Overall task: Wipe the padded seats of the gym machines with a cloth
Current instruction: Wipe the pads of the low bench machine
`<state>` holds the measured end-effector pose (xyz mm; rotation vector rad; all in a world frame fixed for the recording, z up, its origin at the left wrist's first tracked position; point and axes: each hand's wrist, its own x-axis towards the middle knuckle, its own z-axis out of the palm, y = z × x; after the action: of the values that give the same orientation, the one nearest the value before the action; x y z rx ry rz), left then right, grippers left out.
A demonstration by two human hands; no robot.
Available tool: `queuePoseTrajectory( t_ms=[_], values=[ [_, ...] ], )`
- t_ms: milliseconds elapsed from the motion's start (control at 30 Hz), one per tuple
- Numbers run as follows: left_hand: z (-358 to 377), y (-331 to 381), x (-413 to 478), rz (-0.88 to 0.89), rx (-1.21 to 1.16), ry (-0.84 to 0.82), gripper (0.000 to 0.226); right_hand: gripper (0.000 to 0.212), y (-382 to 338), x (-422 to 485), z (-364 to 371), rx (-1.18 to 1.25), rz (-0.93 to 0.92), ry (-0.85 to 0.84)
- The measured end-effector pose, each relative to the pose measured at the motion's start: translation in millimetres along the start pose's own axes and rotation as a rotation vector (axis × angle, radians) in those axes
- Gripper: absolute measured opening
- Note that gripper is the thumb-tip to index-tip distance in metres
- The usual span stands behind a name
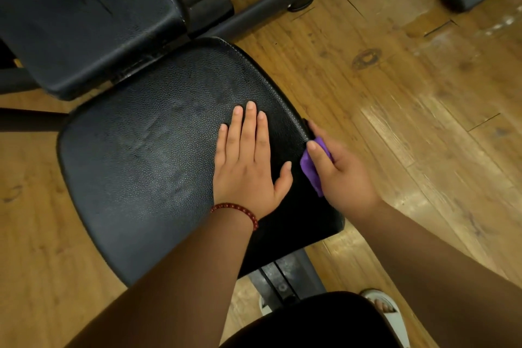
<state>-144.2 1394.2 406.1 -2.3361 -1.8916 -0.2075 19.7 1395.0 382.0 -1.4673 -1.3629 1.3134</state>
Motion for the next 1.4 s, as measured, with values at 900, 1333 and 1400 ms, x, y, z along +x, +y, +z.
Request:
queuePoseTrajectory(
  t_ms=[900,1333,1400],
  values=[
    [0.4,5.3,-6.3,0.112,0.031,-0.004,0.080,0.039,29.5,-45.9,6.3,-0.097,0.025,0.121],
    [11.5,20.1,-34.3,0.127,-0.005,0.022,0.068,0.045,46.1,-67.7,9.0,-0.097,0.023,0.206],
    [13.8,21.9,-37.4,0.110,0.019,0.014,0.073,0.042,46.3,-68.0,8.2,-0.107,0.041,0.197]
  ],
)
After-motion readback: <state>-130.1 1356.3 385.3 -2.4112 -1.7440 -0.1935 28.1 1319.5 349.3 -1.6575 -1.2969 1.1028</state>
